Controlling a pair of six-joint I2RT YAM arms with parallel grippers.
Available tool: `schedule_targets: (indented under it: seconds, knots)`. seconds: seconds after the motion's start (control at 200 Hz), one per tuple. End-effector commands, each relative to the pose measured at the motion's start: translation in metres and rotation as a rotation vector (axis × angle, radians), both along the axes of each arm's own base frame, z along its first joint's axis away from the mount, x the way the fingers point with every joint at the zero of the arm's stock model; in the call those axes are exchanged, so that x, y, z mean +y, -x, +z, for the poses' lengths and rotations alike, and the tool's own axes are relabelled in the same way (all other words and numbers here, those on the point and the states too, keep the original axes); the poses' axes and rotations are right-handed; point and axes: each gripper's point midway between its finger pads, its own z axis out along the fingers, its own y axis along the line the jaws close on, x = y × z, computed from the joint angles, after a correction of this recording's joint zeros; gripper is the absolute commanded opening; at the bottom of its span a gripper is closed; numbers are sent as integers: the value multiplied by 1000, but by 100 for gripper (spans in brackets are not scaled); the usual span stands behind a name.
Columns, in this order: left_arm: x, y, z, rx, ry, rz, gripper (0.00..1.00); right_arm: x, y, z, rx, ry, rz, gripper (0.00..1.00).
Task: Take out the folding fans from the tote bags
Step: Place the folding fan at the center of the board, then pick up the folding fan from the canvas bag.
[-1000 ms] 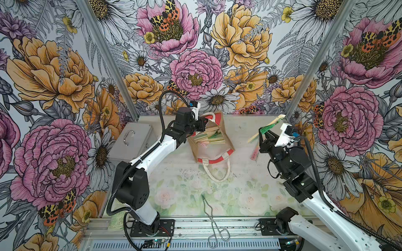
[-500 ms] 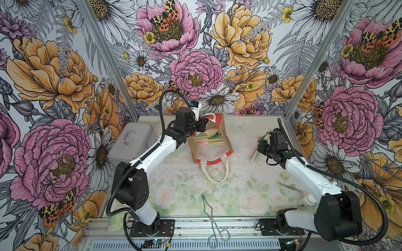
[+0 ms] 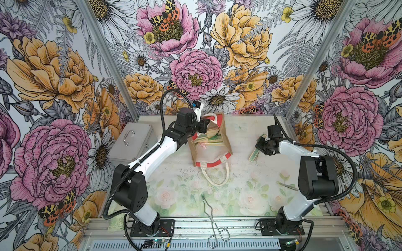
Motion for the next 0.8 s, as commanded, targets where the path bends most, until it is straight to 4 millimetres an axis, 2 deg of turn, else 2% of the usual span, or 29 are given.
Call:
schedule_targets:
  seconds: [0.0, 0.21, 0.325, 0.38, 0.485, 0.675, 0.795]
  knots:
    - [3, 4, 27, -87, 11, 11, 0, -1, -8, 21, -44, -15, -3, 42]
    - [1, 8, 27, -89, 9, 10, 0, -4, 6, 50, -109, 2, -2, 59]
    - [2, 8, 26, -85, 8, 14, 0, 1, 14, 71, -166, -4, 28, 61]
    - [3, 6, 26, -85, 7, 20, 0, 10, 16, 86, -226, -7, 87, 60]
    - [2, 5, 25, -82, 10, 19, 0, 36, 25, 119, -372, -17, 224, 58]
    - [0, 3, 23, -73, 13, 24, 0, 100, 56, 181, -732, -36, 471, 53]
    - [-1, 2, 21, -66, 18, 24, 0, 141, 76, 205, -939, 17, 578, 49]
